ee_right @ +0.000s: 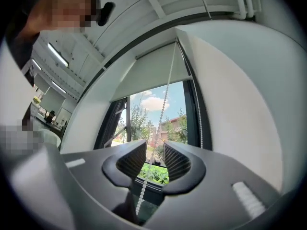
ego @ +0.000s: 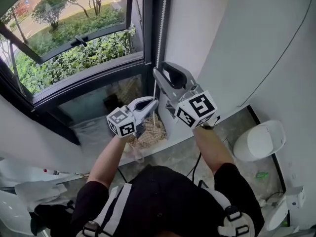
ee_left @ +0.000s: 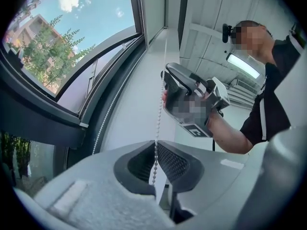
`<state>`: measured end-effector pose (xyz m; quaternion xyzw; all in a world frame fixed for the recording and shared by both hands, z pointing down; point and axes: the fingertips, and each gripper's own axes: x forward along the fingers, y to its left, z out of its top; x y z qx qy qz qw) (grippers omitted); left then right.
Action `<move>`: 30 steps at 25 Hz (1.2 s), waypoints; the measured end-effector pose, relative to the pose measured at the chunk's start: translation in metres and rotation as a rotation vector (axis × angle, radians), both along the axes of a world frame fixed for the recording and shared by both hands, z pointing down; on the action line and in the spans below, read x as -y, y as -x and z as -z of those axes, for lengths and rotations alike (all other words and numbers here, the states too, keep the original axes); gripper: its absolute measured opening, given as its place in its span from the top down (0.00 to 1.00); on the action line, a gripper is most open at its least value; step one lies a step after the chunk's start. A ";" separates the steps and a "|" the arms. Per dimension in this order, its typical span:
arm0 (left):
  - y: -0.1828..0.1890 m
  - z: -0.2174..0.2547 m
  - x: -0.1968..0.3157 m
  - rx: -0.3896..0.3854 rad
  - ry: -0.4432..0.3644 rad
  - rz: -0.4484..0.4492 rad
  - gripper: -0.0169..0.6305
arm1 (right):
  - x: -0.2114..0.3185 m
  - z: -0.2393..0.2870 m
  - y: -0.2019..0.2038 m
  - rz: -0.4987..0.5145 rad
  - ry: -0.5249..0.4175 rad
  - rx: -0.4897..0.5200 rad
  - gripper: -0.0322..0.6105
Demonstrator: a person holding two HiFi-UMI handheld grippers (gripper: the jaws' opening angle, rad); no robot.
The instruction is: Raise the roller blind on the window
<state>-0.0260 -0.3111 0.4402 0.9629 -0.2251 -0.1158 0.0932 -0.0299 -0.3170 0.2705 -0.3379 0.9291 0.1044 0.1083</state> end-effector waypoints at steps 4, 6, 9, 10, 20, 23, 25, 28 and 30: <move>0.003 0.000 -0.007 -0.008 -0.001 -0.006 0.95 | 0.004 0.017 0.006 0.053 0.049 0.094 0.79; 0.001 0.001 -0.007 -0.011 -0.003 -0.009 0.95 | 0.005 0.019 0.006 0.046 0.039 0.091 0.91; 0.003 0.000 -0.006 -0.026 0.003 -0.008 0.95 | 0.005 0.016 0.006 0.032 0.019 0.063 0.93; 0.004 -0.001 -0.005 -0.031 0.008 -0.004 0.95 | 0.005 0.014 0.006 0.026 0.015 0.056 0.93; -0.008 -0.097 -0.009 0.098 0.213 -0.019 0.95 | 0.003 -0.079 0.002 -0.004 0.130 0.001 0.94; -0.014 -0.154 -0.029 0.252 0.275 -0.040 0.95 | 0.005 -0.140 0.002 0.001 0.252 -0.048 0.94; -0.015 -0.170 -0.039 0.306 0.280 -0.053 0.94 | 0.002 -0.157 0.001 0.002 0.278 -0.072 0.94; -0.013 -0.161 -0.039 0.319 0.250 -0.069 0.80 | -0.002 -0.157 0.003 0.004 0.270 -0.099 0.94; -0.008 -0.140 -0.033 0.305 0.204 -0.074 0.77 | 0.000 -0.155 0.004 0.003 0.260 -0.111 0.94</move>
